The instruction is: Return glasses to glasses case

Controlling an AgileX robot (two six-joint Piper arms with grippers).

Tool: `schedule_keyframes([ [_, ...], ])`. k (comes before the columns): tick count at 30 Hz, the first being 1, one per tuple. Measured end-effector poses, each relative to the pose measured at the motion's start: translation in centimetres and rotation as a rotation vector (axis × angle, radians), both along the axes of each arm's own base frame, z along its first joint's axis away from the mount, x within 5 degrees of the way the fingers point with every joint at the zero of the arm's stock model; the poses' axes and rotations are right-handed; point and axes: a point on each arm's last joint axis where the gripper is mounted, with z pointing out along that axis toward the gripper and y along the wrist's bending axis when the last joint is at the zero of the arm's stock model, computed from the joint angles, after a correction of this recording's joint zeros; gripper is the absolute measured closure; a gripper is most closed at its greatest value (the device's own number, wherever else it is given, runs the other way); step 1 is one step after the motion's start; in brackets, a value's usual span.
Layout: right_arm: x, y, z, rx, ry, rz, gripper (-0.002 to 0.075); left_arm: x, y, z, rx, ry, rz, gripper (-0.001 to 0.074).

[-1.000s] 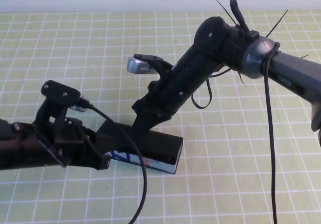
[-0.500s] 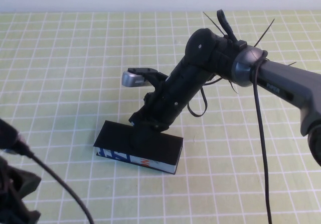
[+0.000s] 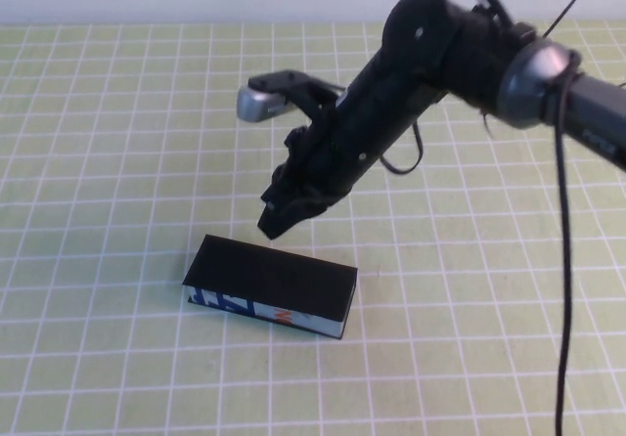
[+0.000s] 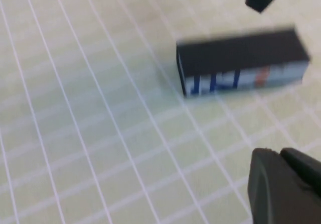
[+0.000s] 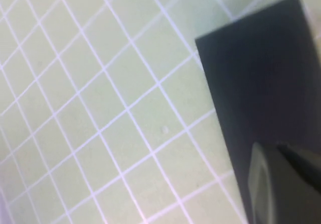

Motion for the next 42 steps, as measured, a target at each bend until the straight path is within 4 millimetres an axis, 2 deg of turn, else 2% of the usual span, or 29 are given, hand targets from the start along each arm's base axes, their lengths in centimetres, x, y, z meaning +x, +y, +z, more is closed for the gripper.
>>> schedule_keyframes([
  [3,-1.2,-1.4,4.4,-0.001,-0.127,0.011,0.0743,-1.6,0.5,-0.1,-0.058,-0.129,0.016,0.0738],
  [6,-3.2,-3.3,9.5,0.007,-0.262,0.004,0.0743,-2.3,0.8,-1.1,-0.103,-0.197,0.032,0.0738],
  [10,-6.5,-6.5,16.0,0.012,-0.469,-0.032,0.0743,-1.8,0.7,-3.3,-0.145,-0.193,0.059,0.0738],
  [14,-10.2,-10.2,21.3,0.007,-0.648,-0.122,0.0743,-0.6,0.4,-4.9,-0.187,-0.204,0.087,0.0738],
  [18,-13.9,-13.9,24.7,0.0,-0.765,-0.262,0.0743,0.3,0.3,-6.3,-0.203,-0.225,0.102,0.0738],
  [21,-16.5,-16.3,25.6,0.013,-0.848,-0.332,0.0743,0.7,0.2,-7.1,-0.208,-0.23,0.11,0.0738],
  [26,-20.7,-19.3,23.3,0.095,-0.932,-0.4,0.0743,1.0,0.2,-7.2,-0.221,-0.251,0.116,0.0738],
  [29,-23.0,-20.9,20.2,0.126,-0.97,-0.427,0.0743,1.0,0.2,-7.3,-0.222,-0.251,0.116,0.0738],
  [36,-28.2,-24.3,10.9,0.186,-1.001,-0.457,0.0743,1.0,0.2,-7.3,-0.223,-0.251,0.117,0.0738],
  [42,-30.4,-25.6,4.9,0.243,-0.988,-0.492,0.0743,1.0,0.2,-7.3,-0.225,-0.25,0.118,0.0738],
])
